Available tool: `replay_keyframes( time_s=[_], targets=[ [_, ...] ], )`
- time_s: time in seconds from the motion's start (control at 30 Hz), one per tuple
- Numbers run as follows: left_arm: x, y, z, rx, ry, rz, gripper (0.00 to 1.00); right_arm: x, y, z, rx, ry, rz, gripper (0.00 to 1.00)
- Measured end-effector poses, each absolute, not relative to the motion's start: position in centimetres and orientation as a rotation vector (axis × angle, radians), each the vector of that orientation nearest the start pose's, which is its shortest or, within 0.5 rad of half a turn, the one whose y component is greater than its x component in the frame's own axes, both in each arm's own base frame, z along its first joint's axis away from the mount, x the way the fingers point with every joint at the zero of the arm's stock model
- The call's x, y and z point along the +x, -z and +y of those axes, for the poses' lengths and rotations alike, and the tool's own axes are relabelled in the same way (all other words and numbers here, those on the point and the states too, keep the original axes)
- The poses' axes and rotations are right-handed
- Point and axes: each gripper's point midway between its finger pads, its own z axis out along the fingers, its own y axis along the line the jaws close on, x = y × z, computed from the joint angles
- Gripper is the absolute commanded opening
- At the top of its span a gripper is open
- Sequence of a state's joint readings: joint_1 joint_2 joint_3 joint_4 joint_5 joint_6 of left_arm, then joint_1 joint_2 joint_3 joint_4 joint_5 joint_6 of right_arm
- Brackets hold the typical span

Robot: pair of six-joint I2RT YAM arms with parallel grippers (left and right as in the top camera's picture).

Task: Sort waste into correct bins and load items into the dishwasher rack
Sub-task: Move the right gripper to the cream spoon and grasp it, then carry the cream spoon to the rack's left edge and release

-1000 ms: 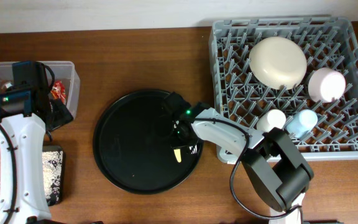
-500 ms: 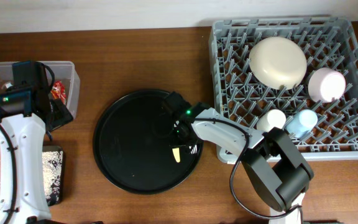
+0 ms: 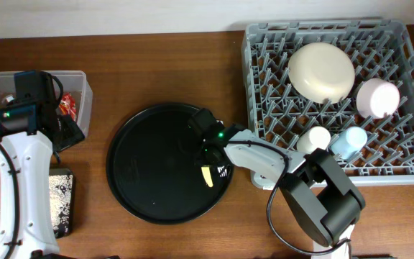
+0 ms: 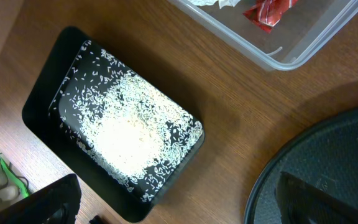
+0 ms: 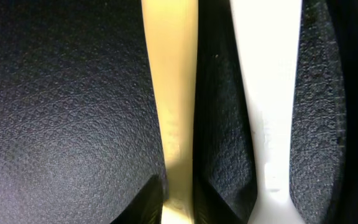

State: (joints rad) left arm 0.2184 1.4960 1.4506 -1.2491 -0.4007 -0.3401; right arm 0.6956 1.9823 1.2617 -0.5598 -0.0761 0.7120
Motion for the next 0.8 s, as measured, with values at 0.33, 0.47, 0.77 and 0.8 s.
replay_keyframes(
  time_s=[0.33,0.47,0.77,0.8],
  targets=[
    [28.9,-20.2,13.3,-0.846,-0.543,2.664,0.99,31.5,-0.7,28.2,-0.035,-0.385,2.936,0.05],
    [28.9,-20.2,13.3,-0.846,-0.543,2.664,1.00,31.4,-0.7,28.2,-0.050,-0.380,2.941,0.04],
    [28.9,-20.2,13.3,-0.846,-0.543,2.664,0.99,31.4,-1.7,27.7,-0.141,-0.314,2.953,0.04],
    [28.9,-20.2,13.3,-0.846,-0.543,2.664,0.99,32.2,-3.2,28.3,-0.173,-0.326,2.925,0.04]
  ],
)
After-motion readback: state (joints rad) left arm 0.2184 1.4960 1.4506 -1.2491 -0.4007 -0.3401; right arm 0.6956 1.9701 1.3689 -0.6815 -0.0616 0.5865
